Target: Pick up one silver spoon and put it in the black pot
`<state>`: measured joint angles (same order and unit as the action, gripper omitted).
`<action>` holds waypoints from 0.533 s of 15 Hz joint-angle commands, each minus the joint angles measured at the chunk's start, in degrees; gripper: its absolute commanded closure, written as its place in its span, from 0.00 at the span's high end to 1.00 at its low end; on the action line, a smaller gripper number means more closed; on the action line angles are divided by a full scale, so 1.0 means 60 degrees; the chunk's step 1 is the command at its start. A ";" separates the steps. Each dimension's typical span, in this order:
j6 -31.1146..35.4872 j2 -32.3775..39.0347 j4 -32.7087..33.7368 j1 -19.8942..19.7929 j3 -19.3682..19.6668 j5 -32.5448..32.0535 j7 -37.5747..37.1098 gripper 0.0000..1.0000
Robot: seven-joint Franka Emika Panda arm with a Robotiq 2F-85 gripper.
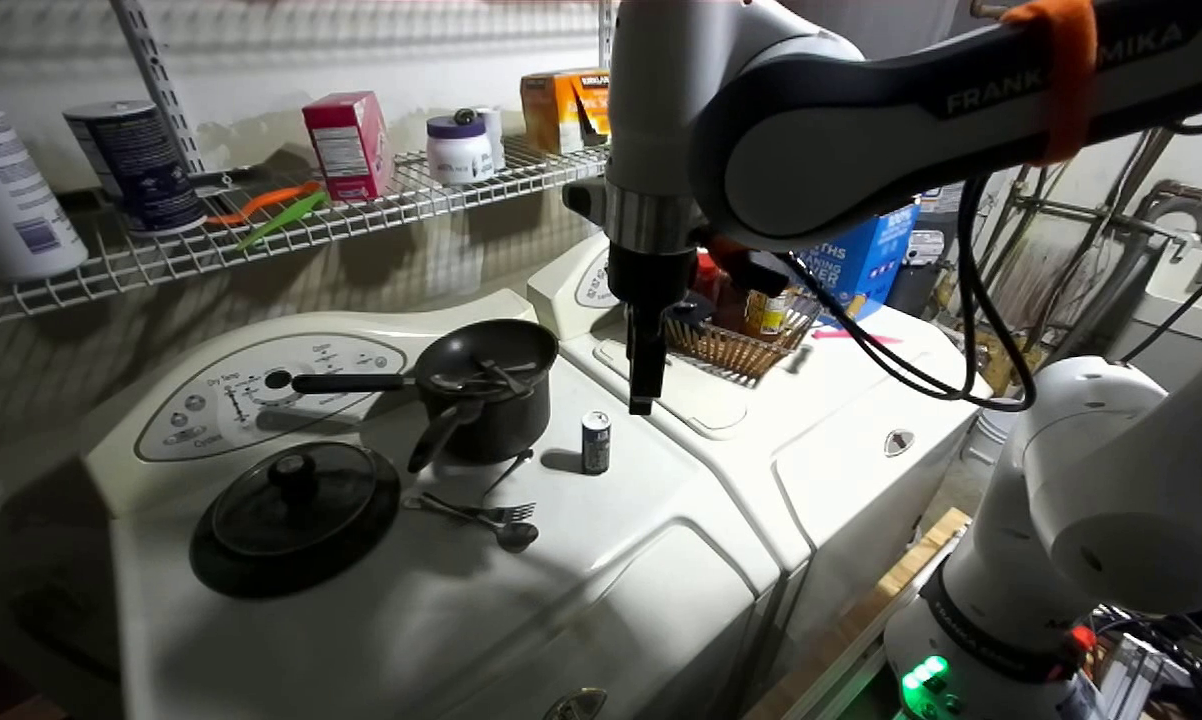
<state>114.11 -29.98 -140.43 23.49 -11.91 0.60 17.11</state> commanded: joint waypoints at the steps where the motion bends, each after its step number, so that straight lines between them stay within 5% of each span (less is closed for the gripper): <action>1: 0.0353 0.0416 -0.0077 0.0298 0.0068 0.0697 0.0513 1.00; 8: 0.2198 0.1192 -0.0643 0.0735 -0.0203 0.2079 0.0777 1.00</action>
<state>121.10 -24.73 -142.63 26.95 -12.56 9.30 20.14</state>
